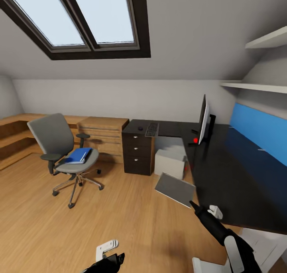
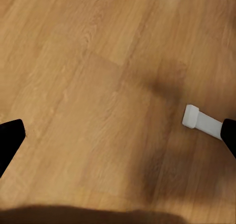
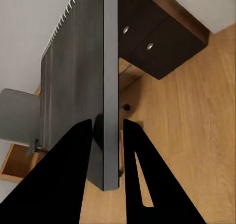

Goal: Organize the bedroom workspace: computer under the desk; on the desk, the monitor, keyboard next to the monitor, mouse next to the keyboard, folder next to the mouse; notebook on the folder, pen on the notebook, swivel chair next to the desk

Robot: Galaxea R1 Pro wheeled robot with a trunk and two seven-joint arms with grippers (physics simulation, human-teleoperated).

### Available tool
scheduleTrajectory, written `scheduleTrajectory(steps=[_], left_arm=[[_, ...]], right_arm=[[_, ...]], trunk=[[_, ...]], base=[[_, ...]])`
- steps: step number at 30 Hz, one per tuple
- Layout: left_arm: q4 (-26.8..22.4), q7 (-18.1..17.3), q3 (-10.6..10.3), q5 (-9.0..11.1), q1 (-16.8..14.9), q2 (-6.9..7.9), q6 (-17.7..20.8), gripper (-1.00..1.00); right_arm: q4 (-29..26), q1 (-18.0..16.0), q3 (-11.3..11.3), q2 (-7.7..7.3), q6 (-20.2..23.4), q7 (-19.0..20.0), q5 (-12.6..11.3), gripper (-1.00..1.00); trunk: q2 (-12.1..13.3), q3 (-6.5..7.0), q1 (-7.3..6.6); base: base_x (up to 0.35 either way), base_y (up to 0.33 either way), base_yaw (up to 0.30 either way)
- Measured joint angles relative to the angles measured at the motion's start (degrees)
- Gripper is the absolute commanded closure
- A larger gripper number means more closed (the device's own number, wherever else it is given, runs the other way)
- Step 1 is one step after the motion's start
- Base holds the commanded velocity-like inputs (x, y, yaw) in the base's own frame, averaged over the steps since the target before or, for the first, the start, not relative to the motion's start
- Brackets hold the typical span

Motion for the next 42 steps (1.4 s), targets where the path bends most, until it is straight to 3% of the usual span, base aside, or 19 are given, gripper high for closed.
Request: scheduleTrajectory(steps=[32,42], left_arm=[[0.0,0.0,0.0,0.1,0.0,0.02,0.0,-1.00],[0.0,-0.1,0.0,0.1,0.0,0.03,0.0,-1.00]], right_arm=[[0.8,0.0,-0.1,0.31,-1.7,0.1,0.1,1.00],[2.1,0.0,-0.1,0.19,-2.9,0.1,-0.1,1.00]], trunk=[[0.0,0.00,0.00],[0.0,0.28,0.02]], base=[[0.227,0.230,0.000],[0.151,0.152,-0.183]])
